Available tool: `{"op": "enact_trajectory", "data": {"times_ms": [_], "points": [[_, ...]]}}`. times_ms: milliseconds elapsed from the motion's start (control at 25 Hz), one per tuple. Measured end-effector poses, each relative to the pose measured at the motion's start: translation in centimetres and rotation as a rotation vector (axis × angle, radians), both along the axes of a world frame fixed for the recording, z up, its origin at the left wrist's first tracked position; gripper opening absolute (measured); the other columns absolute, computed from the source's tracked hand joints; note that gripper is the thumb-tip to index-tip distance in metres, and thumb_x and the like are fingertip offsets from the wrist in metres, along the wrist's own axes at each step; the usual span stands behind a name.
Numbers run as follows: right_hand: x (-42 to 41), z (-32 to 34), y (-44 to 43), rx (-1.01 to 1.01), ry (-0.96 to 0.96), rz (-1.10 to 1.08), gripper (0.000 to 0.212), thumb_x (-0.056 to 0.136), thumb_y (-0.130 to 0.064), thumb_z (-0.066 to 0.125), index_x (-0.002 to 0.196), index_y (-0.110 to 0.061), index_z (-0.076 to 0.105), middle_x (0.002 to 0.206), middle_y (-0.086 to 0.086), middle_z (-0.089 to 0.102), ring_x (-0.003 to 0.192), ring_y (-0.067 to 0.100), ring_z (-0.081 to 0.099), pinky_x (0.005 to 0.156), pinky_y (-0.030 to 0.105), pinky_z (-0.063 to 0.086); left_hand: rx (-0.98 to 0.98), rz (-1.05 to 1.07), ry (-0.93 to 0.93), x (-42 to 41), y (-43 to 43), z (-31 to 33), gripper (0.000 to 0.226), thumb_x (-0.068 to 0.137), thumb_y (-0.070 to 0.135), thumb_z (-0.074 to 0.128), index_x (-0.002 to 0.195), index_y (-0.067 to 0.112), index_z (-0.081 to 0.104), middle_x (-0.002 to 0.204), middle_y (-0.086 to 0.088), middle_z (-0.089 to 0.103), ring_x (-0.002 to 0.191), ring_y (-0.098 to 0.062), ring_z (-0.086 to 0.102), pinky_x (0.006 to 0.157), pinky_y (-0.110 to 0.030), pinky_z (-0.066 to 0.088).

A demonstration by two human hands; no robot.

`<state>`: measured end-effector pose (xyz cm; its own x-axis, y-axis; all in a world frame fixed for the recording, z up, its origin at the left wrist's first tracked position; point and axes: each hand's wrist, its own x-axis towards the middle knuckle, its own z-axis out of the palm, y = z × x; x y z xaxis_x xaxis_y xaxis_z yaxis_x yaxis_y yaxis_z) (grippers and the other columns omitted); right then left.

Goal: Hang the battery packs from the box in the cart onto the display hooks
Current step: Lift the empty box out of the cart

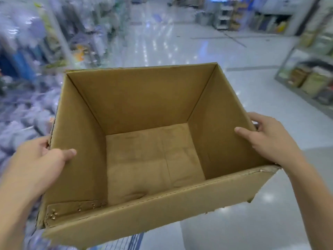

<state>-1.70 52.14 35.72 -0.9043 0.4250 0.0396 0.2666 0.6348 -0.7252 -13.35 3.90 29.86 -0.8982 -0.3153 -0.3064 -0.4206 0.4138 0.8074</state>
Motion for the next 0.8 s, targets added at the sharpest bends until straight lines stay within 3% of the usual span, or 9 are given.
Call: {"op": "enact_trajectory", "data": {"times_ms": [40,80,120,160,280,400,520,640,800], "points": [[1.9,-0.5,2.0,-0.006,-0.004,-0.067,0.022,0.097,-0.027,0.067,0.118,-0.033,0.07,0.093,-0.012,0.075,0.084,0.015,0.073,0.078,0.038,0.059,0.001,-0.089,-0.019,-2.3,1.4,-1.0,0.024,0.1,0.001,0.062,0.119,-0.014,0.059,0.03,0.005,0.05,0.036,-0.025,0.058,0.052,-0.03,0.048],[4.0,-0.9,4.2,-0.017,-0.003,-0.144,0.023,0.096,-0.027,0.068,0.118,-0.034,0.07,0.091,-0.012,0.076,0.084,0.016,0.074,0.081,0.042,0.06,0.033,-0.184,0.018,-4.1,4.5,-1.1,0.028,0.1,0.0,0.062,0.124,-0.013,0.058,0.033,0.003,0.055,0.046,-0.028,0.059,0.063,-0.036,0.056],[6.1,-1.3,6.2,-0.031,0.004,-0.216,0.023,0.096,-0.027,0.068,0.117,-0.036,0.07,0.089,-0.012,0.077,0.084,0.016,0.075,0.082,0.045,0.061,0.049,-0.281,0.009,-5.3,8.1,-0.5,0.026,0.098,-0.002,0.063,0.122,-0.011,0.061,0.04,0.001,0.061,0.053,-0.03,0.061,0.075,-0.044,0.059],[8.2,-1.7,7.9,-0.047,0.009,-0.289,0.023,0.095,-0.026,0.068,0.115,-0.038,0.07,0.088,-0.013,0.078,0.083,0.015,0.075,0.083,0.047,0.061,0.076,-0.368,0.019,-5.0,12.9,1.1,0.016,0.095,-0.005,0.064,0.112,-0.006,0.066,0.046,0.0,0.066,0.053,-0.033,0.065,0.076,-0.049,0.06],[14.5,-2.2,12.7,-0.041,0.022,-0.517,0.023,0.095,-0.023,0.068,0.109,-0.04,0.072,0.082,-0.015,0.077,0.081,0.014,0.074,0.083,0.047,0.06,0.04,-0.552,0.091,-3.2,26.8,4.1,0.017,0.092,-0.004,0.067,0.086,0.012,0.068,0.052,0.003,0.07,0.043,-0.017,0.067,0.043,-0.03,0.056],[19.9,-2.5,17.0,-0.022,0.017,-0.698,0.017,0.095,-0.021,0.067,0.103,-0.034,0.073,0.08,-0.009,0.077,0.078,0.019,0.073,0.081,0.049,0.059,0.101,-0.711,0.078,-1.1,37.6,4.5,0.008,0.094,0.007,0.071,0.096,0.015,0.072,0.066,-0.002,0.076,0.066,-0.027,0.075,0.066,-0.038,0.061],[24.8,-2.8,21.5,-0.033,0.012,-0.862,0.016,0.095,-0.023,0.066,0.103,-0.034,0.072,0.079,-0.005,0.076,0.078,0.025,0.072,0.081,0.05,0.059,0.082,-0.858,0.098,0.4,47.2,3.8,0.006,0.097,0.016,0.069,0.098,0.02,0.073,0.087,-0.007,0.079,0.08,-0.03,0.076,0.078,-0.042,0.06],[28.8,-3.5,25.3,-0.051,0.004,-0.989,0.024,0.096,-0.025,0.064,0.114,-0.039,0.071,0.086,-0.007,0.076,0.081,0.023,0.072,0.085,0.048,0.058,0.067,-0.996,0.083,2.6,55.7,2.6,0.018,0.099,0.026,0.068,0.116,0.023,0.072,0.106,-0.007,0.077,0.096,-0.033,0.074,0.093,-0.055,0.058],[33.3,-4.7,30.3,-0.036,-0.022,-1.127,0.024,0.097,-0.027,0.063,0.119,-0.034,0.07,0.085,-0.005,0.075,0.08,0.021,0.07,0.082,0.043,0.057,0.034,-1.131,0.074,4.5,66.1,1.1,0.018,0.099,0.03,0.066,0.117,0.028,0.072,0.107,-0.003,0.077,0.098,-0.032,0.074,0.096,-0.057,0.057]]}}
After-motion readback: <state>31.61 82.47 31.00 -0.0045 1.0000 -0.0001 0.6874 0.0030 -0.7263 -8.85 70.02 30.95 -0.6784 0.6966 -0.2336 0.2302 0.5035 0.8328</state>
